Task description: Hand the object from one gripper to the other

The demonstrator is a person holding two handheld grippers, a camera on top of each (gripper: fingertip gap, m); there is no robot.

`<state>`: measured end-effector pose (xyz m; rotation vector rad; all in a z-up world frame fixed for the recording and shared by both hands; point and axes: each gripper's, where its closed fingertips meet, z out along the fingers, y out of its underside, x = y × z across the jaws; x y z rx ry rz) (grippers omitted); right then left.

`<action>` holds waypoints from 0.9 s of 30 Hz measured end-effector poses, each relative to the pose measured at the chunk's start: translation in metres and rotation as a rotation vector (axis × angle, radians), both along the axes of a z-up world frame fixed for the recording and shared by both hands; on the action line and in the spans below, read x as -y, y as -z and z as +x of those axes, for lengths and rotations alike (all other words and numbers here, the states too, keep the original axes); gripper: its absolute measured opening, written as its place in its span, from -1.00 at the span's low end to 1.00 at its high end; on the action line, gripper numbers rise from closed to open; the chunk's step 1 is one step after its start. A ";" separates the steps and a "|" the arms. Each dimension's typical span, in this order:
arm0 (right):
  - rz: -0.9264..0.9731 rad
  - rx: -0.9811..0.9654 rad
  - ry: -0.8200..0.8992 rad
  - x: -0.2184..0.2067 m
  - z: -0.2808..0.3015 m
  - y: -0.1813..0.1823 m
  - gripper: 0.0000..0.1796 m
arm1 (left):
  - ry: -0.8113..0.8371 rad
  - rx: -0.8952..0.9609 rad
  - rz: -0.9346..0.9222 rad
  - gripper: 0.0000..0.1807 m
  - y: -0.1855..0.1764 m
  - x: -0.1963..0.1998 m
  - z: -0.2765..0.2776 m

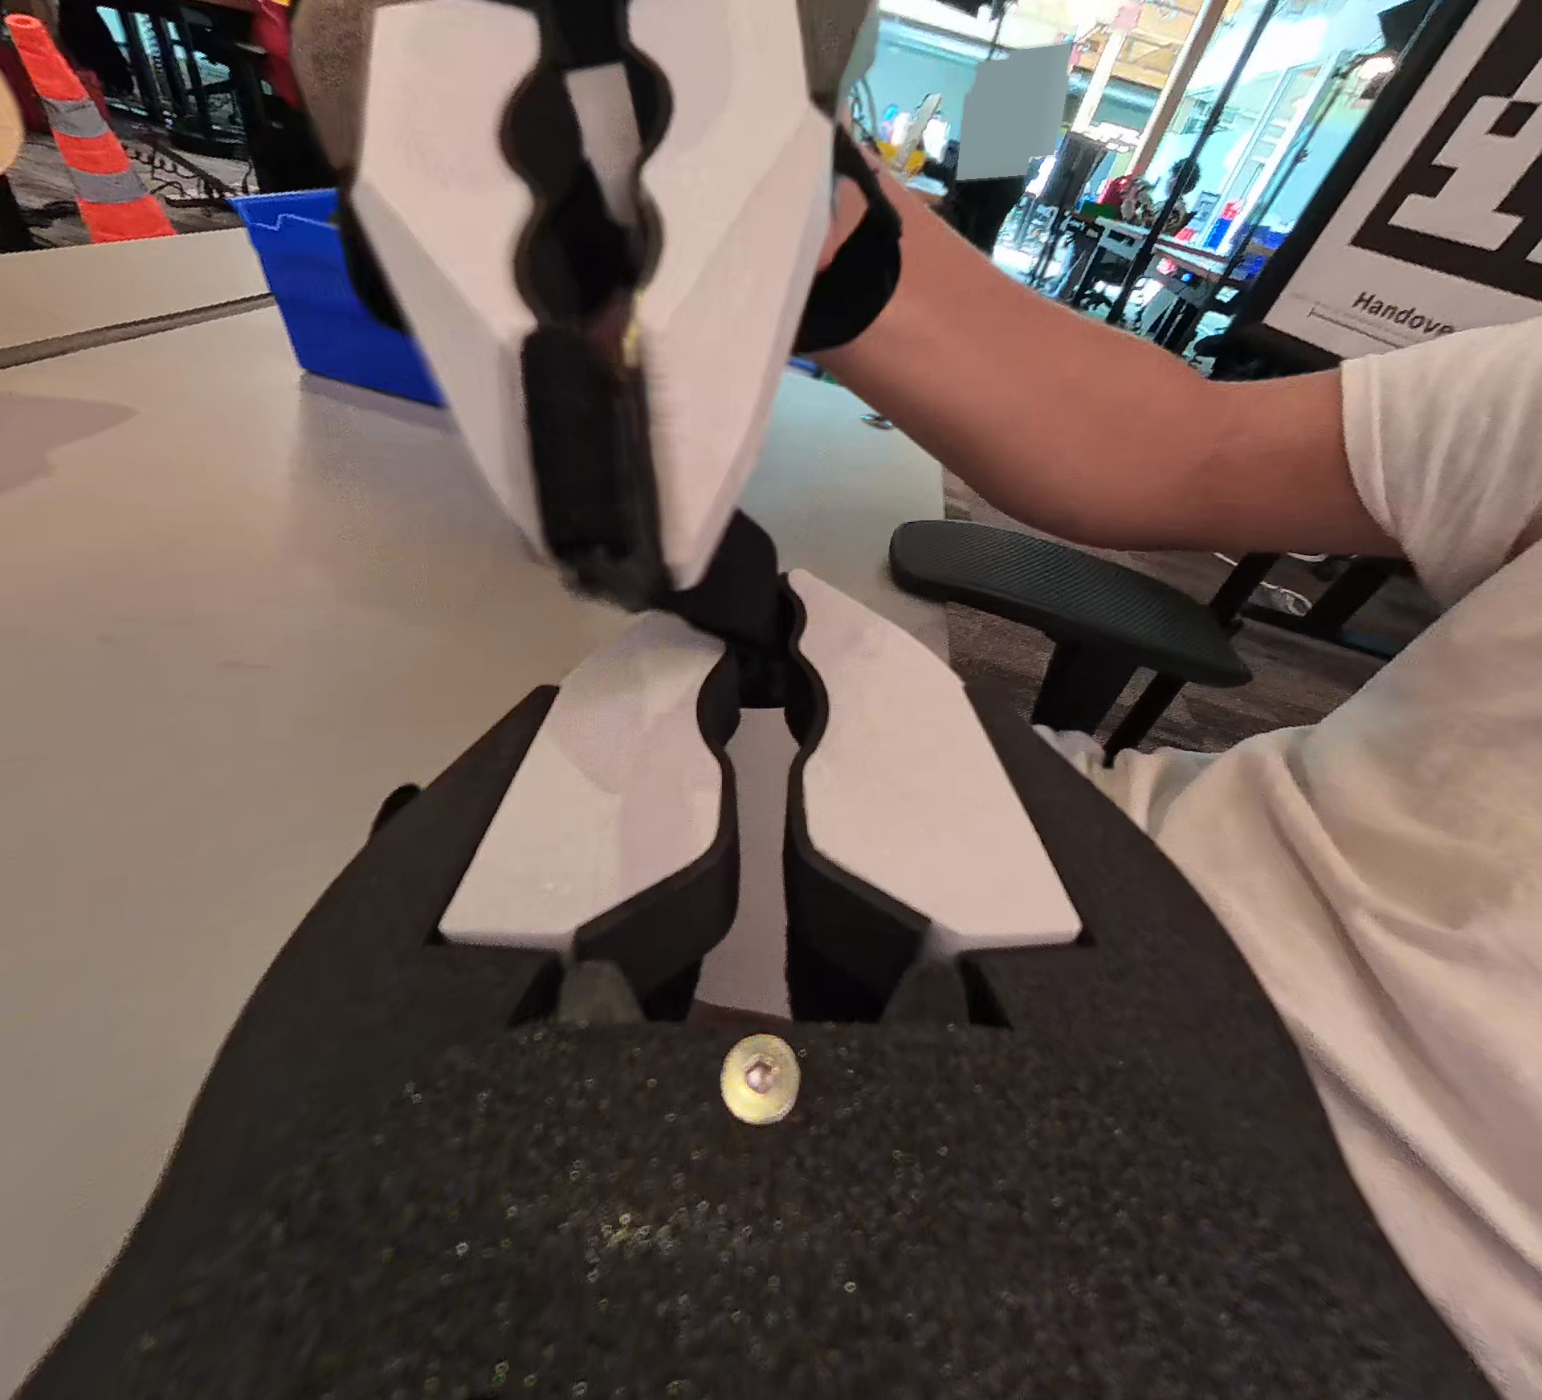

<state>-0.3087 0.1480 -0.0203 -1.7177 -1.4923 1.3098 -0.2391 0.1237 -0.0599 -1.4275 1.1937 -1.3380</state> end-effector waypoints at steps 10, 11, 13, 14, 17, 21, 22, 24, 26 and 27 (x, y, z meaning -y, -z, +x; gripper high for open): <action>0.132 -0.435 0.268 -0.041 0.034 -0.061 -0.96 | -0.225 0.069 -0.005 -0.42 -0.006 -0.039 -0.013; 0.143 -0.448 0.313 -0.047 0.041 -0.066 -0.96 | -0.234 0.065 -0.007 -0.38 -0.005 -0.040 -0.012; 0.131 -0.502 0.356 -0.049 0.048 -0.077 -0.96 | -0.252 0.056 -0.001 -0.33 -0.003 -0.043 -0.011; 0.102 -0.534 0.351 -0.046 0.049 -0.083 -0.96 | -0.255 0.056 0.004 -0.31 -0.003 -0.043 -0.010; 0.055 -0.578 0.362 -0.045 0.045 -0.089 -0.96 | -0.250 0.060 0.008 -0.24 -0.003 -0.041 -0.006; -0.020 -0.592 0.292 -0.033 0.028 -0.086 -0.95 | -0.251 0.075 0.018 -0.25 -0.006 -0.039 -0.006; -0.029 -0.584 0.285 -0.032 0.025 -0.084 -0.94 | -0.238 0.080 0.021 -0.32 -0.007 -0.037 -0.006; -0.028 -0.573 0.284 -0.032 0.023 -0.082 -0.95 | -0.204 0.089 0.034 -0.62 -0.009 -0.033 -0.008; -0.041 -0.593 0.288 -0.033 0.025 -0.084 -0.95 | -0.181 0.102 0.048 -0.86 -0.011 -0.030 -0.010; -0.049 -0.604 0.296 -0.035 0.028 -0.085 -0.95 | -0.174 0.098 0.048 -0.94 -0.010 -0.029 -0.010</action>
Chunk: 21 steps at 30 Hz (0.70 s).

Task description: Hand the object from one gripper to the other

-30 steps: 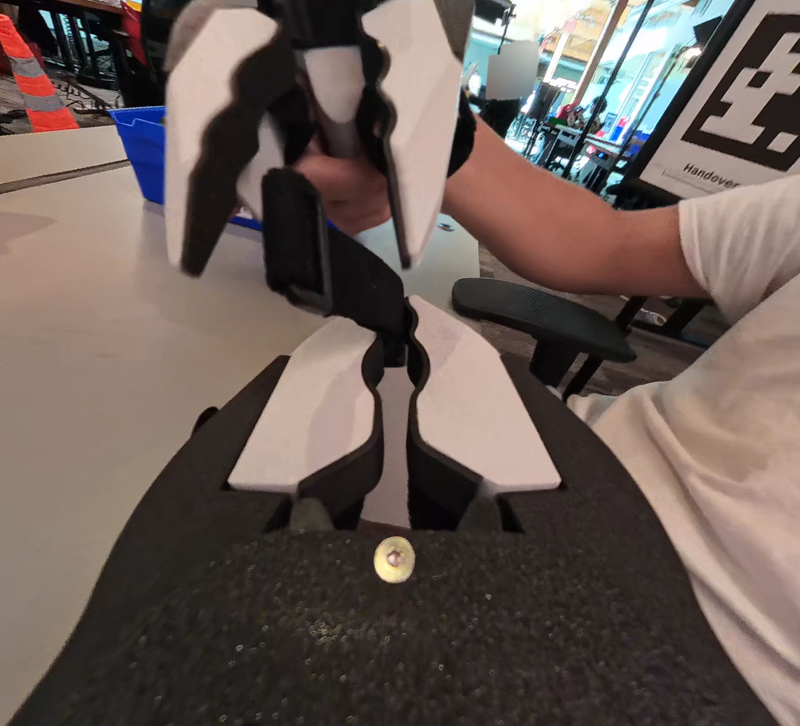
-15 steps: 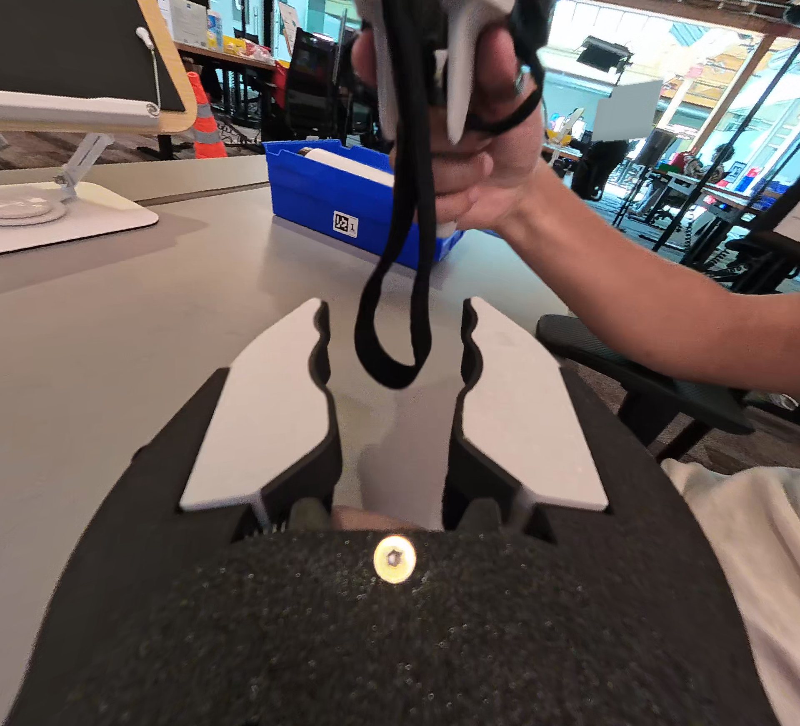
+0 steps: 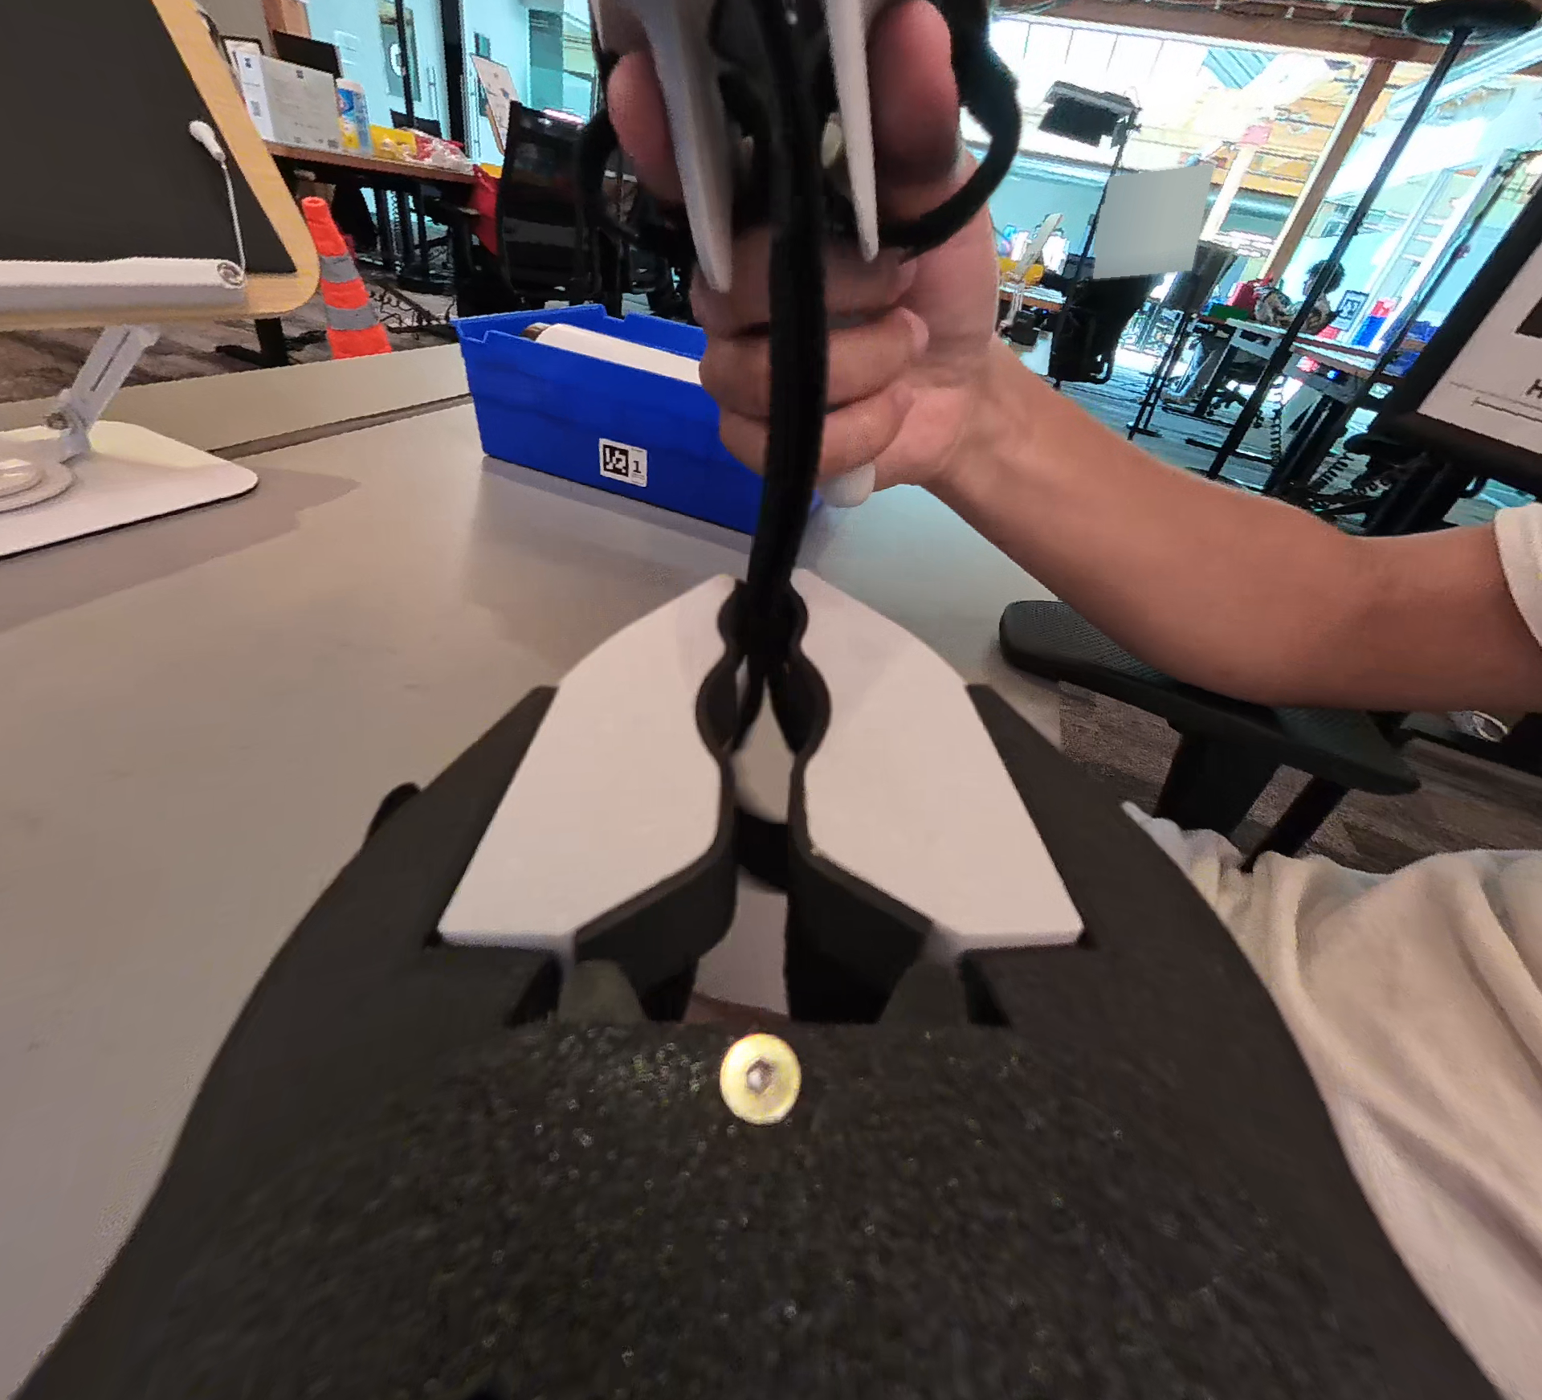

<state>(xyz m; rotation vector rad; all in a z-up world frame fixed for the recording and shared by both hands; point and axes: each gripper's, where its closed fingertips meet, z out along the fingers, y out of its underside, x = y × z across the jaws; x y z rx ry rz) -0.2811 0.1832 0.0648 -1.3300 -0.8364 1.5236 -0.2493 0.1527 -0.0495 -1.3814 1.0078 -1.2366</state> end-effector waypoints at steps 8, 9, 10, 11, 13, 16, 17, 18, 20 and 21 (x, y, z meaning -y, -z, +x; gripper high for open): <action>0.082 0.114 0.160 -0.014 0.010 0.022 -0.50 | 0.011 0.053 -0.095 -0.95 -0.006 -0.009 -0.009; 0.106 0.165 0.168 -0.010 0.009 0.033 -0.42 | 0.003 0.075 -0.115 -0.95 -0.008 -0.013 -0.012; 0.130 0.218 0.168 -0.005 0.009 0.047 -0.37 | -0.001 0.096 -0.135 -0.95 -0.010 -0.017 -0.016; 0.142 0.271 0.163 0.001 0.007 0.064 -0.36 | -0.004 0.115 -0.154 -0.95 -0.012 -0.020 -0.020; 0.123 0.350 0.130 0.015 0.003 0.098 -0.29 | -0.018 0.146 -0.182 -0.95 -0.015 -0.028 -0.026; 0.022 0.310 0.136 0.015 -0.004 0.122 -0.30 | -0.030 0.170 -0.208 -0.96 -0.016 -0.036 -0.032; -0.024 0.278 0.134 0.012 -0.007 0.125 -0.29 | -0.029 0.176 -0.215 -0.96 -0.016 -0.037 -0.033; -0.060 0.261 0.131 0.009 -0.011 0.129 -0.29 | -0.027 0.181 -0.222 -0.96 -0.016 -0.037 -0.034; -0.093 0.261 0.110 0.007 -0.018 0.137 -0.30 | -0.025 0.191 -0.231 -0.96 -0.017 -0.036 -0.035; -0.090 0.275 0.090 0.010 -0.023 0.141 -0.30 | -0.021 0.192 -0.233 -0.96 -0.017 -0.035 -0.034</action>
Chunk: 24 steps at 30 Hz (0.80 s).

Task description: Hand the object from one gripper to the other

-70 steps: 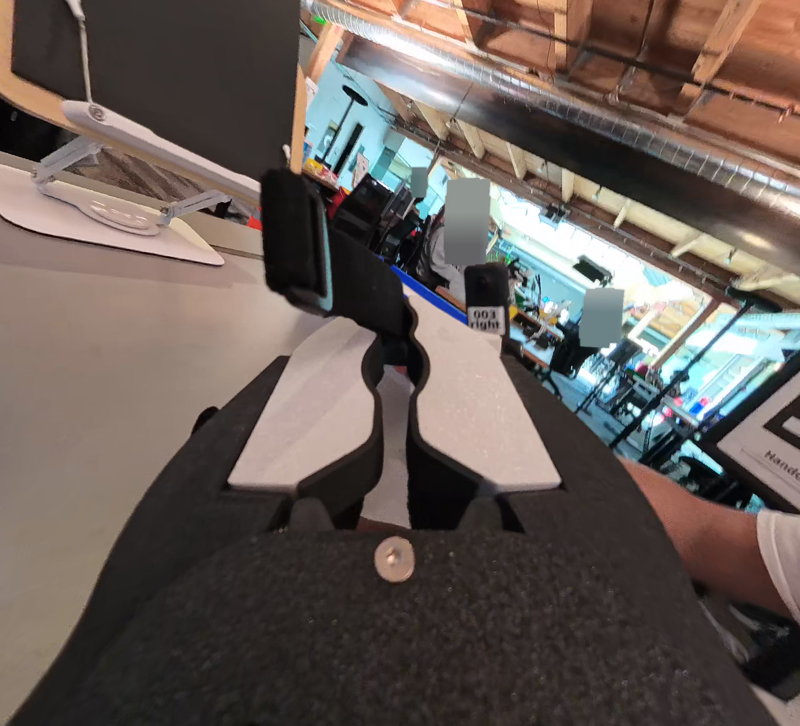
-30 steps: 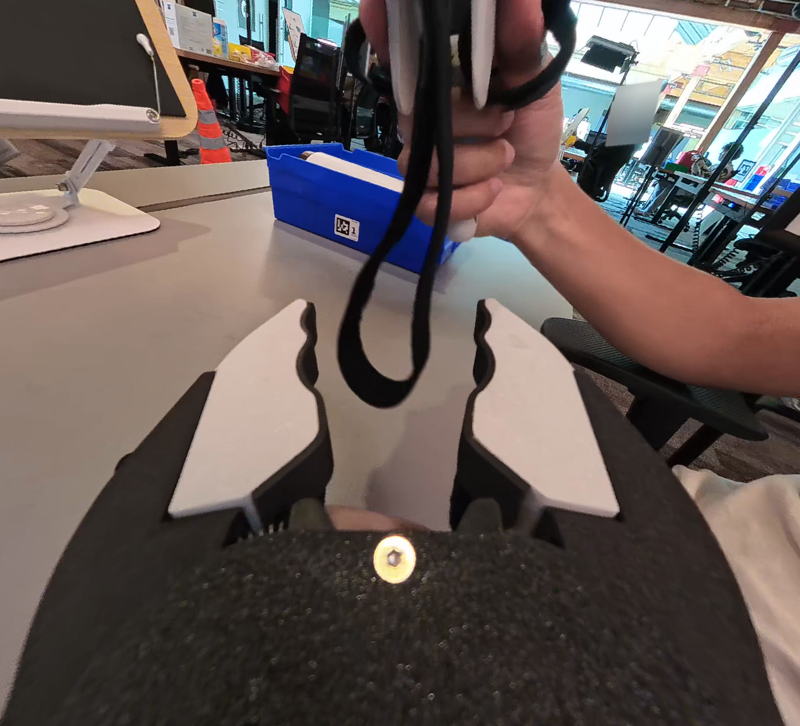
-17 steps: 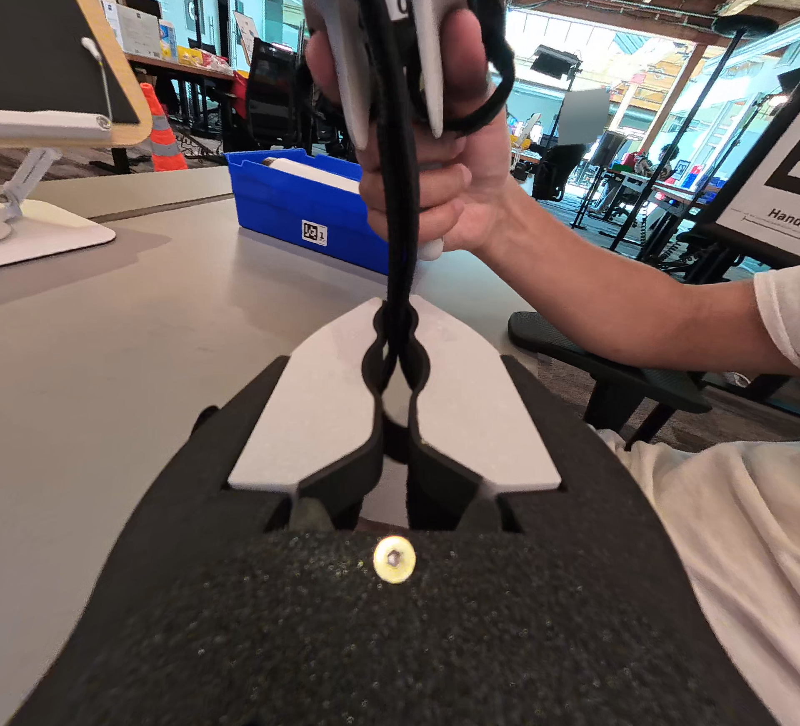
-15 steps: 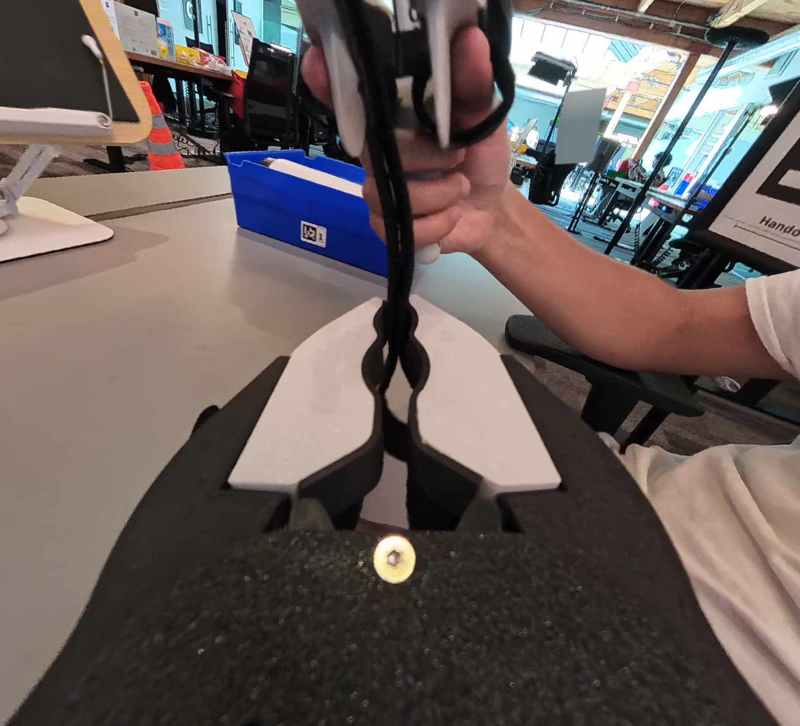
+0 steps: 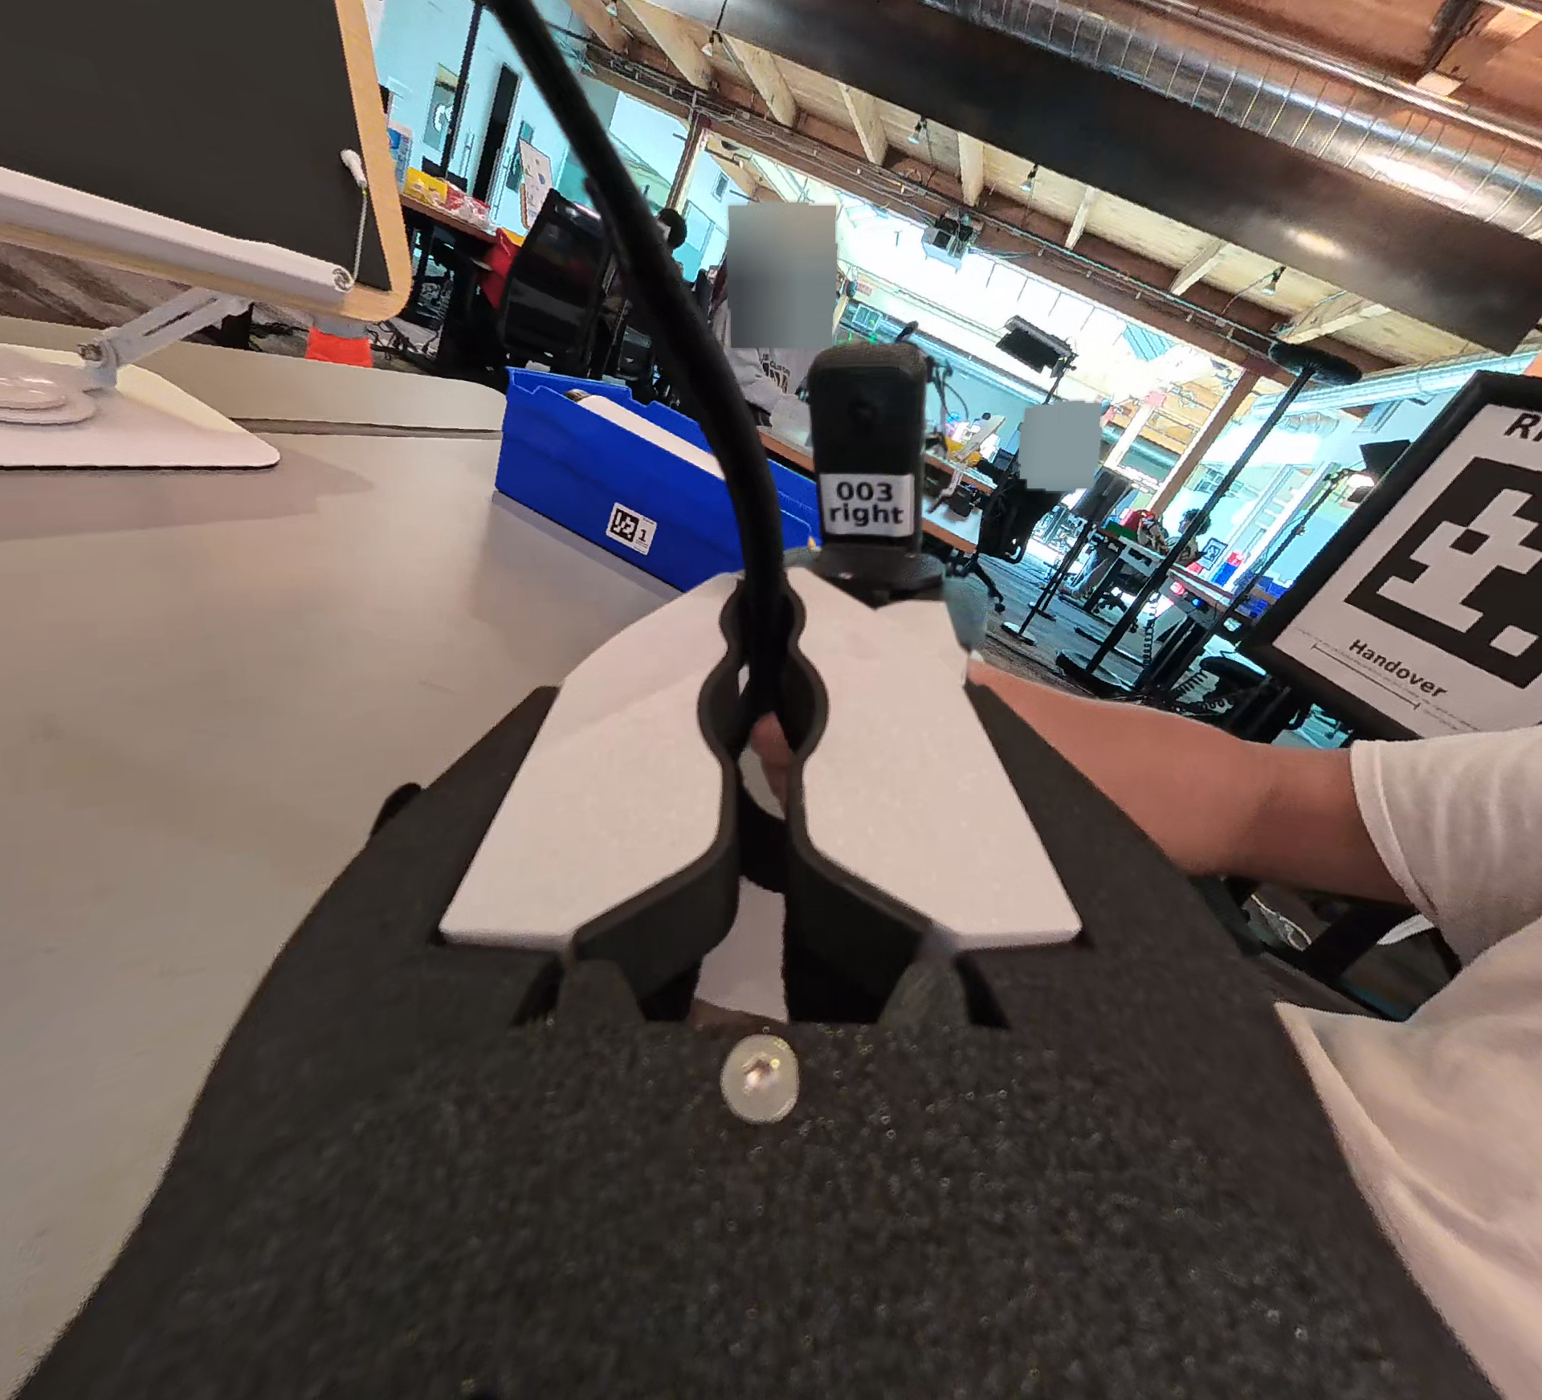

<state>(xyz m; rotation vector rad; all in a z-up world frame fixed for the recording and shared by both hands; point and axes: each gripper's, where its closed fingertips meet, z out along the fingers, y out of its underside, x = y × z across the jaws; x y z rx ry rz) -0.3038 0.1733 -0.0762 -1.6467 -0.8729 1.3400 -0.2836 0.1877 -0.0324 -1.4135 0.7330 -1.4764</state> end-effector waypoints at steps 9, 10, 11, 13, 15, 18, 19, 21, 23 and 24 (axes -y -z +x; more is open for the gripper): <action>0.092 0.072 -0.020 0.010 -0.001 0.012 -0.95 | 0.014 -0.037 -0.012 -0.92 0.008 -0.002 0.007; 0.088 0.065 -0.023 0.010 0.000 0.011 -0.95 | 0.000 -0.046 -0.002 -0.86 0.009 -0.003 0.008; 0.077 0.041 -0.028 0.010 0.003 0.007 -0.95 | -0.022 -0.055 0.009 -0.74 0.009 -0.004 0.008; 0.043 -0.033 -0.021 0.006 0.013 -0.007 -0.96 | -0.053 -0.073 0.024 -0.56 0.011 -0.007 0.008; 0.022 -0.098 0.005 -0.003 0.029 -0.020 -0.96 | -0.071 -0.086 0.027 -0.41 0.012 -0.009 0.007; 0.034 -0.145 0.029 -0.013 0.054 -0.041 -0.96 | -0.094 -0.099 0.053 -0.40 0.012 -0.012 0.006; 0.026 -0.152 -0.013 -0.008 0.060 -0.048 -0.96 | -0.103 -0.112 0.072 -0.39 0.012 -0.012 0.006; -0.011 -0.136 -0.156 0.015 0.067 -0.059 -0.96 | -0.129 -0.149 0.125 -0.37 0.014 -0.013 0.006; -0.067 -0.091 -0.325 0.044 0.073 -0.063 -0.96 | -0.159 -0.188 0.190 -0.35 0.015 -0.014 0.007; -0.066 -0.048 -0.367 0.054 0.074 -0.060 -0.96 | -0.174 -0.208 0.228 -0.33 0.016 -0.014 0.008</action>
